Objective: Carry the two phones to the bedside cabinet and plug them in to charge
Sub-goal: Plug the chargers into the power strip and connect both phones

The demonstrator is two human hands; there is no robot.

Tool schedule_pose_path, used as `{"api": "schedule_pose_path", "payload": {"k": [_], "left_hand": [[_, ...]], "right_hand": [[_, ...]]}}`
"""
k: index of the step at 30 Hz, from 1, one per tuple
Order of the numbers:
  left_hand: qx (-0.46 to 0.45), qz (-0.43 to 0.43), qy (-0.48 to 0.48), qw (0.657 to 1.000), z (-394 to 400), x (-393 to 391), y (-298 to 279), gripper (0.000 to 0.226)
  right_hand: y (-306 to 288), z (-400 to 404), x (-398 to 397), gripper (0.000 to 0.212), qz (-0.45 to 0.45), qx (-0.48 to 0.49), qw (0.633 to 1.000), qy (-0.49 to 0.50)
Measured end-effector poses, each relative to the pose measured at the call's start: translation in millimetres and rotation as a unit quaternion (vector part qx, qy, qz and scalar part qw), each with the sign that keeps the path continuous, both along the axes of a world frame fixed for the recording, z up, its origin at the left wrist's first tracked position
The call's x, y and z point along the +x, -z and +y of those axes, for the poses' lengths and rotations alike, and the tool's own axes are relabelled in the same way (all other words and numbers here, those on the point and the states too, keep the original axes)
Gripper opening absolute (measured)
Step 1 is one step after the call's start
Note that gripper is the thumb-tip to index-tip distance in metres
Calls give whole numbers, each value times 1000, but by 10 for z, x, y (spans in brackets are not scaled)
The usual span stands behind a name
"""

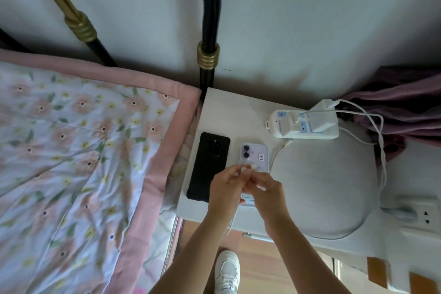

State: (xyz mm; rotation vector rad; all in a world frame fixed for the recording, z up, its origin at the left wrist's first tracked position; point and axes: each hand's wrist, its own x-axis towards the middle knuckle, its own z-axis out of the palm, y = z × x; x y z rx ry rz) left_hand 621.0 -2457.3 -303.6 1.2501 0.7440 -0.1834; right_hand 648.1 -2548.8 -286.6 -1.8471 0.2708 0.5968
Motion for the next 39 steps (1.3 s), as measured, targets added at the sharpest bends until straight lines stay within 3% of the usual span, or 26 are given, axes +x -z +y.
{"api": "schedule_pose_path", "payload": {"k": [3,5,8,10,14,19,27,31,35,39], "left_hand": [[76,3,-38,996,69,-195,28,19],[156,5,-76,985,195,-270,62,19],[299,16,-76,951,390,-298,129,18],[322,20,-50,945,438,-286,164,20],[325,22,-32,945,445,-285,199,26],[305,8,-51,951,402,-276,173,22],[274,38,-70,958,450,-175,133,22],[212,43,-77,973,374,-167,129,21],[150,51,-83,984,356,-152,129,22],[193,8,-87,977,358,-174,-16,25]], "right_hand": [[69,14,-127,23,1,-18,1000,-24],[110,43,-155,15,24,1,999,21],[145,160,-127,28,44,-10,997,64],[149,287,-100,39,51,-39,997,45],[157,477,-57,54,73,-69,995,16],[154,524,-2,16,107,-52,993,24],[179,567,-28,20,134,-20,989,51],[162,526,-59,23,113,-5,993,43],[102,396,-38,32,153,35,988,4],[38,259,45,26,183,95,978,42]]}}
